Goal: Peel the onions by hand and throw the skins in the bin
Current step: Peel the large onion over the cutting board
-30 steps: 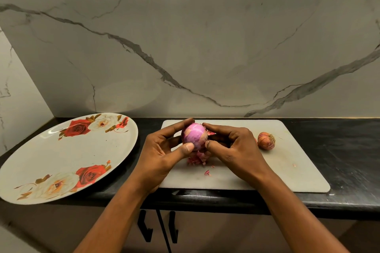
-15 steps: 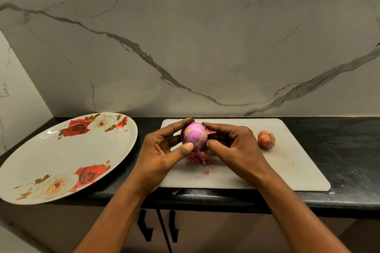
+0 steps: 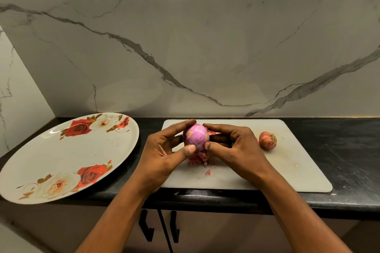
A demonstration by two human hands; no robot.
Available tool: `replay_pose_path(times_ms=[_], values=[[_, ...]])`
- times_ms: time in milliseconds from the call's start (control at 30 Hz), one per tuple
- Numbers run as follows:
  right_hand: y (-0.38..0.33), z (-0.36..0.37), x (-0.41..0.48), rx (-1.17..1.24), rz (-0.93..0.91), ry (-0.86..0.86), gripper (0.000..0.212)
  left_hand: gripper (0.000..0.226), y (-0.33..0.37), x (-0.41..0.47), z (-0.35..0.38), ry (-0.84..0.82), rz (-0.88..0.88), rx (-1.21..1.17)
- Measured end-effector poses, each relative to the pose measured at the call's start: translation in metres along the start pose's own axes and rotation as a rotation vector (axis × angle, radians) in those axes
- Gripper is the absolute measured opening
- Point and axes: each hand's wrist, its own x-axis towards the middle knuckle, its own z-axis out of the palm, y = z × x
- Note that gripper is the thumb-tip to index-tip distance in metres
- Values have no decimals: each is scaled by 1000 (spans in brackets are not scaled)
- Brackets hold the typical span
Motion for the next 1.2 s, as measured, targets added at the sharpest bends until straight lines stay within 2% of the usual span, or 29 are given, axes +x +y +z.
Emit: replay_pose_path(times_ms=[267,400,700,900,1067,1200], values=[[-2,3,1,73,21,35,52,65,3,0,1,38,-12,-89],[-4,2,-1,83,-11,62,27,70,2,0,1,61,-1,-88],[-3,2,-2,24,-85,56,7,62,6,-1,4,67,10,-34],[-3,1,-2,35,-65,47,5,57,9,-1,6,89,8,-10],[-2,2,-1,49,-67,39,19,57,9,-2,6,80,20,-27],[-1,2,1,56,-80,49,12,56,10,-2,6,66,26,-24]])
